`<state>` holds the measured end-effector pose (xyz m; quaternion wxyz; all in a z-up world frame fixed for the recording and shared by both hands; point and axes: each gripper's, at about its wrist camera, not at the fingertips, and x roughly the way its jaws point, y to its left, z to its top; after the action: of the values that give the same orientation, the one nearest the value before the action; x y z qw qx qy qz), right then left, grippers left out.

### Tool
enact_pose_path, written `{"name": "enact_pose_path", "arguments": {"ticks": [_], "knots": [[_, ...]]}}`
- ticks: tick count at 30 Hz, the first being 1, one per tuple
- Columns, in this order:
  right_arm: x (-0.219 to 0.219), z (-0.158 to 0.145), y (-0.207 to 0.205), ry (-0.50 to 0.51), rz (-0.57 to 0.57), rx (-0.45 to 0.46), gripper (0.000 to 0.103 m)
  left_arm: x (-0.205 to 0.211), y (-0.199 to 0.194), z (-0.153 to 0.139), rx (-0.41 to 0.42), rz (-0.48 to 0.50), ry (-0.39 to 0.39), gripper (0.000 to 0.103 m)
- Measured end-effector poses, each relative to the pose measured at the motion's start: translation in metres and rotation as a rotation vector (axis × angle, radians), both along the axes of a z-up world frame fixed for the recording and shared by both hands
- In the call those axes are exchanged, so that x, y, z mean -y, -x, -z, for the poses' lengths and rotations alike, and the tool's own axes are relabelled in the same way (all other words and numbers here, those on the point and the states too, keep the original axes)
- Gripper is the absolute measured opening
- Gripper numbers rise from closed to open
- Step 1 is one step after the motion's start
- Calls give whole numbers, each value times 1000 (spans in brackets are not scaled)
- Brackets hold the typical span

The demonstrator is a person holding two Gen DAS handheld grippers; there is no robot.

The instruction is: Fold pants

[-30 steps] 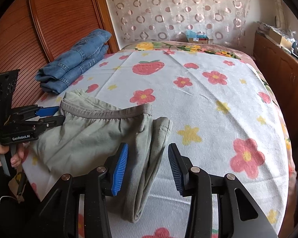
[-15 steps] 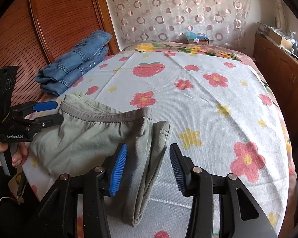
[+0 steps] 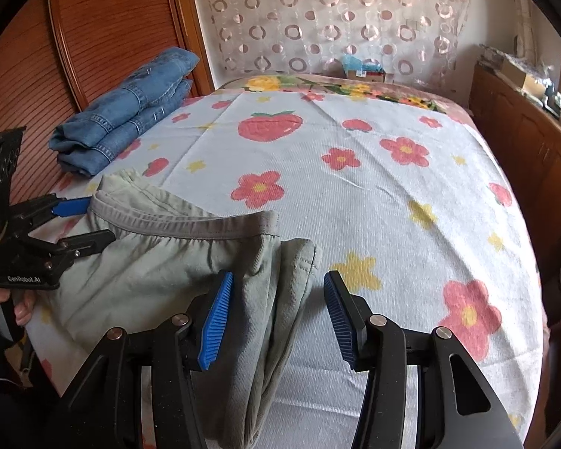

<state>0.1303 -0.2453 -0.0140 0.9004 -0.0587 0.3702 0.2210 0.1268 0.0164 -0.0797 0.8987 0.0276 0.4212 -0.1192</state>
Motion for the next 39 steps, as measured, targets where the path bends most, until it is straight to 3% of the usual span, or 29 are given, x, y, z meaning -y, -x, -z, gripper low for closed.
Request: {"name": "enact_pose_path", "arguments": {"ticks": [11, 22, 28, 30, 39], "knots": [[2, 1, -1, 10, 6, 8, 52, -1, -2, -1, -7, 2, 21, 82], [5, 1, 0, 0, -17, 9, 41, -2, -3, -5, -3, 14, 104, 44], [4, 1, 1, -24, -55, -2, 15, -1, -1, -7, 11, 23, 120, 29], [3, 1, 2, -23, -63, 0, 11, -1, 1, -10, 20, 27, 128, 19], [10, -10, 15, -89, -54, 45, 8, 8, 21, -42, 117, 54, 133, 15]]}}
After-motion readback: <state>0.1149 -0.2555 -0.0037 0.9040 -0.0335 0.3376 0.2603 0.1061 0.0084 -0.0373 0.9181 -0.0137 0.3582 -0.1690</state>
